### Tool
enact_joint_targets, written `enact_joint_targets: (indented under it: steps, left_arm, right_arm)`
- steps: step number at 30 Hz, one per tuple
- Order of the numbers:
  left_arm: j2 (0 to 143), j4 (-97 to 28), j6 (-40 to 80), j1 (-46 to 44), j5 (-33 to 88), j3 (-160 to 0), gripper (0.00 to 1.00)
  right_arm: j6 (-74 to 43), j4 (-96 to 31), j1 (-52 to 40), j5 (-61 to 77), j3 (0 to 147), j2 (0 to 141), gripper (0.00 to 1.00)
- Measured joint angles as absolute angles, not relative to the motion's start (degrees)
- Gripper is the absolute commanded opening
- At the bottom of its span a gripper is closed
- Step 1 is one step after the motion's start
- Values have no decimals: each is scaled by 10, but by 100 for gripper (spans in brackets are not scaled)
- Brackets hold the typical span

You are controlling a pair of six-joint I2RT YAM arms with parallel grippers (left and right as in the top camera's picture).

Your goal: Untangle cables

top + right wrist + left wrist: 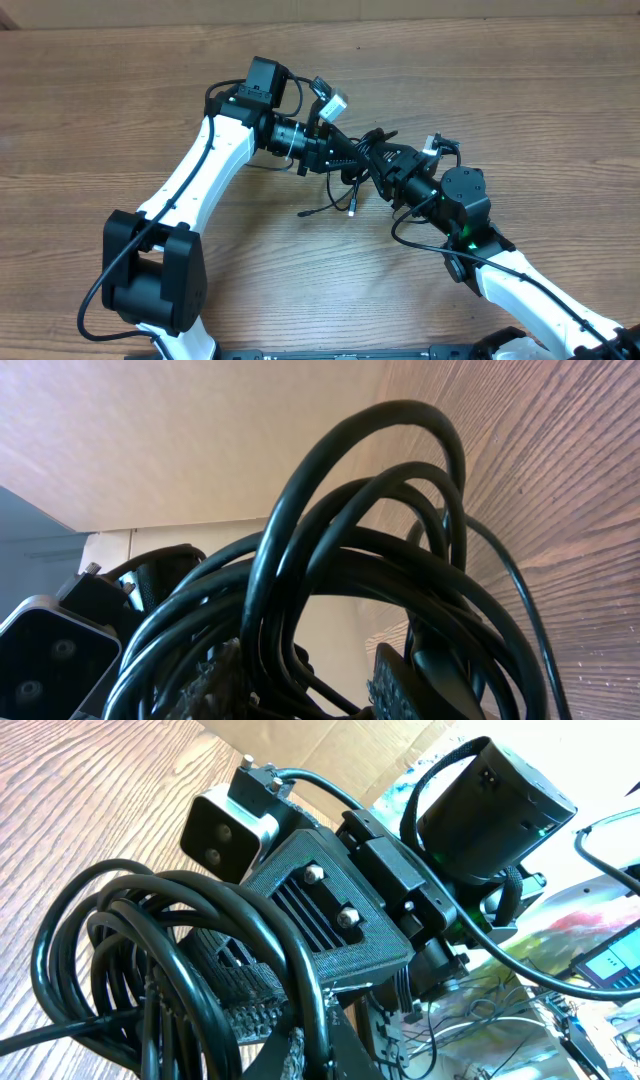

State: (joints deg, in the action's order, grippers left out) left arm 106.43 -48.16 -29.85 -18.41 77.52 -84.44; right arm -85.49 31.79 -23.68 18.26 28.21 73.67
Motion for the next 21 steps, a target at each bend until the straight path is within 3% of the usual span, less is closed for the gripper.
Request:
enact_joint_targets:
  steps: [8, 15, 18, 21]
  left_arm:
    - [1064, -482, -298, -184, 777, -844, 4]
    - [1064, -482, -299, -185, 798, -844, 4]
    - [1064, -482, -300, -186, 802, -844, 4]
    - [1064, -482, -300, -187, 804, -844, 4]
  right_arm:
    - [-854, 303, -237, 168, 282, 737, 41]
    - [-830, 303, -239, 142, 284, 737, 19]
    - [-817, 303, -241, 137, 286, 738, 5]
    - [-800, 294, -241, 133, 289, 745, 4]
